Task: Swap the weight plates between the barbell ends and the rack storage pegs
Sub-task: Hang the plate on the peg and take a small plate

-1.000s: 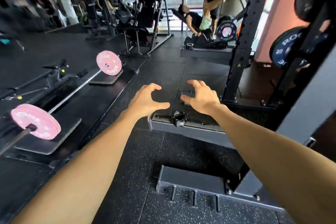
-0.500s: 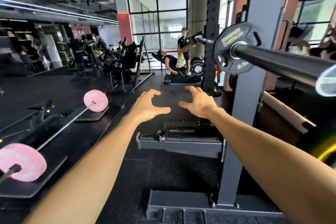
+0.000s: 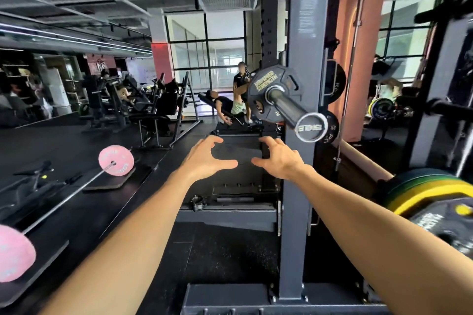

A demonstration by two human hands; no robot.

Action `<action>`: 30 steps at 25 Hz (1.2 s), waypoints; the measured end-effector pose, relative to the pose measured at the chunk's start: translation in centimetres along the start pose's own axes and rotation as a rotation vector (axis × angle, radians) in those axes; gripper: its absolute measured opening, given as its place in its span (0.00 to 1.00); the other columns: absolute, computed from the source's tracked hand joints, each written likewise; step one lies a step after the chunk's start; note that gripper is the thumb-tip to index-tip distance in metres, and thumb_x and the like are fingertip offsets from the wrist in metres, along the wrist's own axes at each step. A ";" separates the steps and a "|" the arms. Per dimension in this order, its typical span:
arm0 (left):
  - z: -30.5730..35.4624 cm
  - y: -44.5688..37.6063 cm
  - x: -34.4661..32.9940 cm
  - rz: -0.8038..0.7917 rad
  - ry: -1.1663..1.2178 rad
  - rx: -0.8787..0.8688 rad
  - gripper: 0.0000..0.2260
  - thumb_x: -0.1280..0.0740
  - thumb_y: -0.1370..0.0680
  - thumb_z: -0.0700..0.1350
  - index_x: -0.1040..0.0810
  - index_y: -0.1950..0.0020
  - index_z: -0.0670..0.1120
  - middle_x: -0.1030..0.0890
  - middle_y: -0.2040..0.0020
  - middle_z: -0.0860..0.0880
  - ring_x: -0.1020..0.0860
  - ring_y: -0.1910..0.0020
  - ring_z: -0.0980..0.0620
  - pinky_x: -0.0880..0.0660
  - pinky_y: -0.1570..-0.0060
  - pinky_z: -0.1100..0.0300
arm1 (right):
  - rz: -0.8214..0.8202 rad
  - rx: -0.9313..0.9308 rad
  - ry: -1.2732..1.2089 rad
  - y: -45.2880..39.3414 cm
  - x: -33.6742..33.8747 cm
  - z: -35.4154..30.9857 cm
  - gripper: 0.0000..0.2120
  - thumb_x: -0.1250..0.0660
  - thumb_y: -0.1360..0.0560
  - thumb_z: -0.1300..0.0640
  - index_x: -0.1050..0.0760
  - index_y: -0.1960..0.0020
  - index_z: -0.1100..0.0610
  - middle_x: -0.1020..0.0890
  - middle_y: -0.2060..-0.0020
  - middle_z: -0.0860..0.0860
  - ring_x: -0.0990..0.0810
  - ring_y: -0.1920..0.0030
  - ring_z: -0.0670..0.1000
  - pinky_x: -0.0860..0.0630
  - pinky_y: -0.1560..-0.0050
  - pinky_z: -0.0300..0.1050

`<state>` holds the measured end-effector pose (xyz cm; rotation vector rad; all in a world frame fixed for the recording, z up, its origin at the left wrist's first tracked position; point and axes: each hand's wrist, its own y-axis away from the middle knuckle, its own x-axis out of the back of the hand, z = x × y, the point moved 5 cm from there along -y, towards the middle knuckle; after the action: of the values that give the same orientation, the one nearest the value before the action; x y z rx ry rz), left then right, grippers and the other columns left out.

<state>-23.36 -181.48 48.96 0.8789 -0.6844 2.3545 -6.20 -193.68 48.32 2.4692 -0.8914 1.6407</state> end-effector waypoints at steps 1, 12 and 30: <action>1.6 0.2 -0.3 0.004 0.004 -0.012 0.36 0.24 0.34 0.61 0.32 0.30 0.57 0.32 0.30 0.52 0.31 0.32 0.51 0.33 0.45 0.57 | 0.002 -0.016 0.004 0.7 1.3 1.2 0.33 0.36 0.26 0.39 0.41 0.26 0.47 0.30 0.31 0.53 0.29 0.32 0.57 0.38 0.32 0.58; 13.3 -0.4 0.7 0.113 0.016 -0.115 0.30 0.23 0.32 0.57 0.30 0.33 0.53 0.29 0.36 0.53 0.27 0.40 0.53 0.31 0.53 0.64 | 0.187 0.048 0.029 1.5 14.8 5.0 0.30 0.37 0.25 0.42 0.41 0.26 0.49 0.30 0.33 0.54 0.27 0.36 0.59 0.34 0.33 0.61; 8.4 -23.7 -5.0 0.124 0.086 0.009 0.33 0.30 0.25 0.48 0.42 0.25 0.46 0.23 0.38 0.46 0.25 0.39 0.44 0.28 0.43 0.54 | 0.266 -0.006 0.024 -21.0 14.2 8.5 0.22 0.46 0.20 0.42 0.34 0.36 0.56 0.25 0.41 0.56 0.24 0.42 0.60 0.27 0.41 0.58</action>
<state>-1.63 -170.83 57.34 0.7533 -0.7115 2.4911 14.88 -185.23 62.48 2.4068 -1.2658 1.7332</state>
